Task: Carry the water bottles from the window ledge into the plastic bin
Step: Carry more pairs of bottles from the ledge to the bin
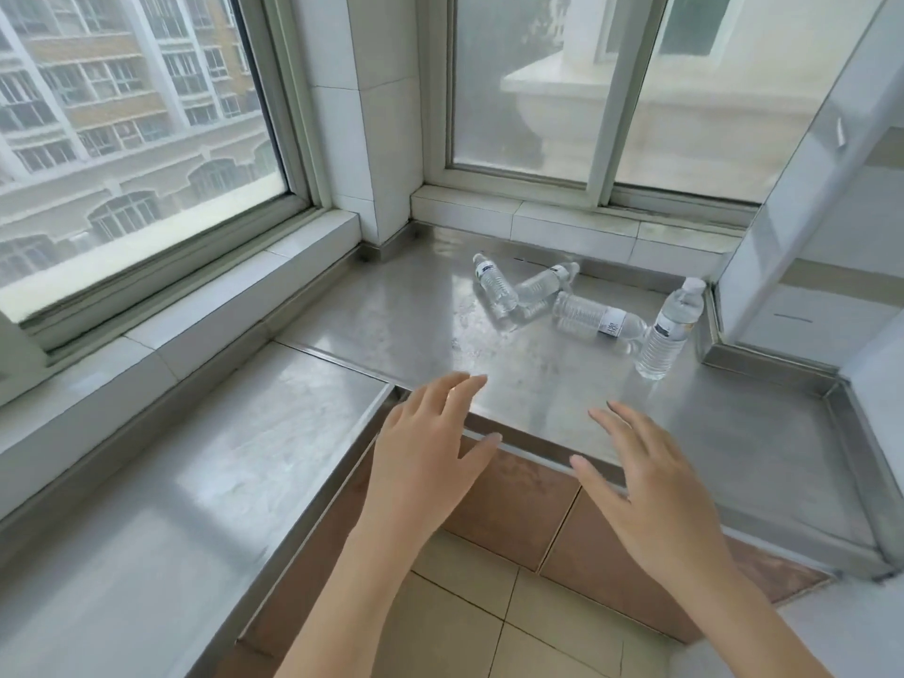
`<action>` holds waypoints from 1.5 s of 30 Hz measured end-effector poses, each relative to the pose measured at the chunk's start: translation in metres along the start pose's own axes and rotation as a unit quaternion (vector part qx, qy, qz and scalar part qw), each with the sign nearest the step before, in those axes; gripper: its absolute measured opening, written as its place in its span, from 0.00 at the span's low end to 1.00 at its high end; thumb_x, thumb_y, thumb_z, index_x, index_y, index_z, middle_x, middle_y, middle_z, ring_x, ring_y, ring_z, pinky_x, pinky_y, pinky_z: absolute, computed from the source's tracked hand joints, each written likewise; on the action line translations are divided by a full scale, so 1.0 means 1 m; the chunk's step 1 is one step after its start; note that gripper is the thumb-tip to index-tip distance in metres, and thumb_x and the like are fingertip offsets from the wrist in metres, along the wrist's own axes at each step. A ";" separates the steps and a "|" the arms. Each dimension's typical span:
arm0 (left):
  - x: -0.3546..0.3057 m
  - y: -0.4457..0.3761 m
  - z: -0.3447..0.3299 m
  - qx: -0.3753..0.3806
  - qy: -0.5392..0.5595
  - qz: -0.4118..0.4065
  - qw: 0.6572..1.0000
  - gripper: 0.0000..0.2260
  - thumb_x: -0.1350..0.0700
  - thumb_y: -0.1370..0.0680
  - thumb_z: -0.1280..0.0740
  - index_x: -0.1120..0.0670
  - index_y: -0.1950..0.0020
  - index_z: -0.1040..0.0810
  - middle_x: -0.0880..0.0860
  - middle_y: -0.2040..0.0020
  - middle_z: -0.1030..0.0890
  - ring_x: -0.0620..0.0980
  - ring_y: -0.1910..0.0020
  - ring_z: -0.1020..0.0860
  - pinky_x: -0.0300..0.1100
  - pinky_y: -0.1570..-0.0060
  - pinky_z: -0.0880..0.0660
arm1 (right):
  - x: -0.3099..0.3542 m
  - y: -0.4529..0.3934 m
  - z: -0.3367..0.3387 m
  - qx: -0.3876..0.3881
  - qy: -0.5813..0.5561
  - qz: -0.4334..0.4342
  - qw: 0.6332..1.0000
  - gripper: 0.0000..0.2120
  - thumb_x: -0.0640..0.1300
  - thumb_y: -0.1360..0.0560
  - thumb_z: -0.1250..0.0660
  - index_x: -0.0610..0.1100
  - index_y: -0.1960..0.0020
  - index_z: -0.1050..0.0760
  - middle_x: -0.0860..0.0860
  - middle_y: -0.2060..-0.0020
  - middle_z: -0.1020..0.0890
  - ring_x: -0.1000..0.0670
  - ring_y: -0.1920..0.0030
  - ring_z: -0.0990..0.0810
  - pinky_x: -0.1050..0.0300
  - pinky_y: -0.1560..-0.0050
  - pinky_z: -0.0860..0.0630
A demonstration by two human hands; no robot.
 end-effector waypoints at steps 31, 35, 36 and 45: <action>-0.068 -0.397 -0.425 0.304 -0.103 -0.099 0.942 0.33 0.59 0.25 0.30 0.48 0.23 0.39 0.53 0.24 0.35 0.56 0.24 0.39 0.52 0.28 0.41 | -0.325 -0.248 -0.100 -0.035 -0.139 -0.324 0.935 0.19 0.51 0.33 0.25 0.50 0.46 0.28 0.56 0.47 0.24 0.47 0.47 0.22 0.54 0.60 0.31; -0.066 -0.412 -0.462 0.338 -0.169 -0.140 0.915 0.32 0.63 0.24 0.33 0.47 0.23 0.39 0.54 0.24 0.34 0.55 0.24 0.38 0.50 0.27 0.44 | -0.352 -0.256 -0.112 -0.057 -0.229 -0.365 0.901 0.26 0.49 0.35 0.21 0.52 0.46 0.34 0.54 0.47 0.23 0.48 0.45 0.22 0.53 0.56 0.31; -0.065 -0.415 -0.469 0.342 -0.168 -0.146 0.913 0.32 0.63 0.24 0.32 0.46 0.23 0.38 0.54 0.25 0.33 0.54 0.25 0.37 0.50 0.27 0.44 | -0.356 -0.259 -0.116 -0.058 -0.266 -0.365 0.890 0.28 0.46 0.36 0.21 0.54 0.45 0.35 0.54 0.47 0.23 0.49 0.44 0.23 0.54 0.53 0.31; -0.068 -0.428 -0.492 0.355 -0.146 -0.198 0.902 0.28 0.53 0.28 0.27 0.47 0.30 0.31 0.52 0.41 0.23 0.53 0.41 0.24 0.47 0.44 0.27 | -0.364 -0.281 -0.138 -0.043 -0.429 -0.303 0.850 0.35 0.34 0.35 0.22 0.60 0.38 0.30 0.68 0.42 0.23 0.64 0.39 0.25 0.71 0.40 0.32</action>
Point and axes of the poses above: each hand's wrist, its own y-axis away from the middle knuckle, its own z-axis out of the back of the hand, x = y × z, the point moved 8 cm from there along -y, towards the middle knuckle
